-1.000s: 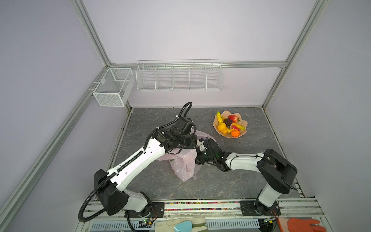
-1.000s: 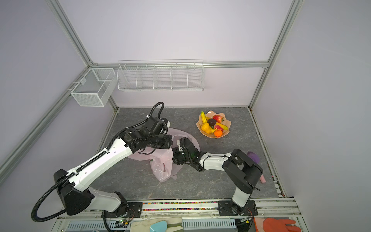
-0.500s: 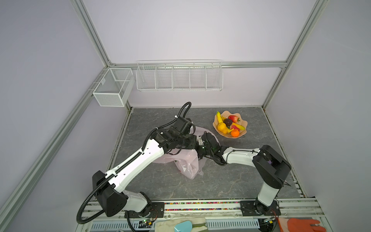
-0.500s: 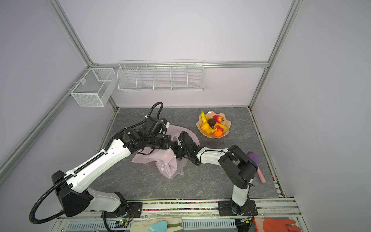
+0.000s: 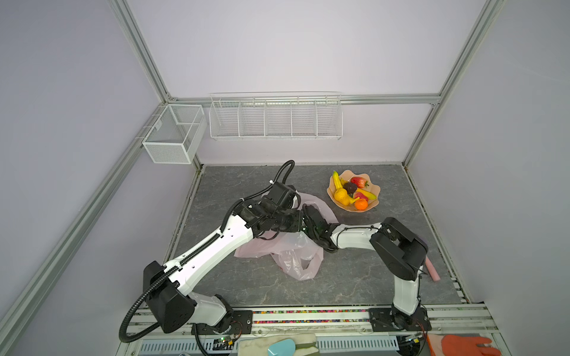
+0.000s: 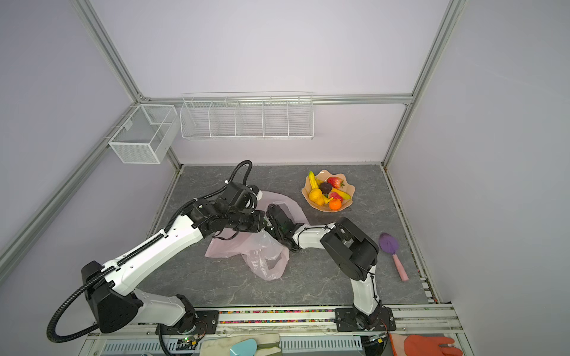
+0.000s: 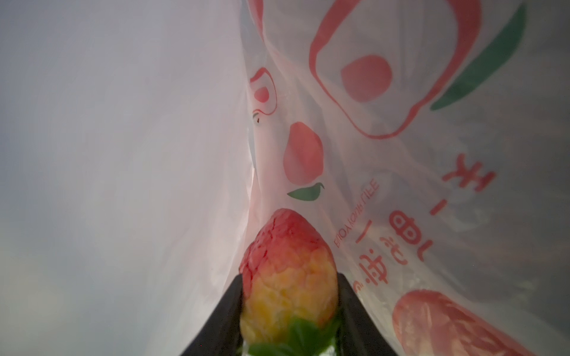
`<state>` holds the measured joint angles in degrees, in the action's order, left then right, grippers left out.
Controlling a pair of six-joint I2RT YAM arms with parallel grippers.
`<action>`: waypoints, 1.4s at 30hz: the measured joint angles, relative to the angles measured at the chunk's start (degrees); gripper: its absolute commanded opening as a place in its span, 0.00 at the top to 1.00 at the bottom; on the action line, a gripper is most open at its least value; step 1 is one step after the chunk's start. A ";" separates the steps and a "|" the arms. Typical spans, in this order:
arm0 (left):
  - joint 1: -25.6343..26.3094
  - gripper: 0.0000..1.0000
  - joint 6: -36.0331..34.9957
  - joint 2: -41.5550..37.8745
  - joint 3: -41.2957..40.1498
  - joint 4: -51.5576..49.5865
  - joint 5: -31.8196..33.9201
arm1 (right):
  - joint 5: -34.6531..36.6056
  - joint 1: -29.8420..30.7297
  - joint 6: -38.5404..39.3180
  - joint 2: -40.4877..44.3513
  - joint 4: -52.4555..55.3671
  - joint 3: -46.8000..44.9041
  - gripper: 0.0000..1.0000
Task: Place the fruits into the plastic bag
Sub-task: Place the fruit in the plastic bag.
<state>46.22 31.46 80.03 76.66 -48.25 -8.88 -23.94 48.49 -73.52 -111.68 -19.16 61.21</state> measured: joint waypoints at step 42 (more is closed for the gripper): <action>-3.21 1.00 1.95 -3.74 -3.93 1.25 2.64 | 3.93 -1.16 19.58 27.65 35.28 -6.88 0.06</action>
<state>43.00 33.41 76.29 72.73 -47.00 -6.24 -20.01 47.33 -53.93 -84.03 16.12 54.33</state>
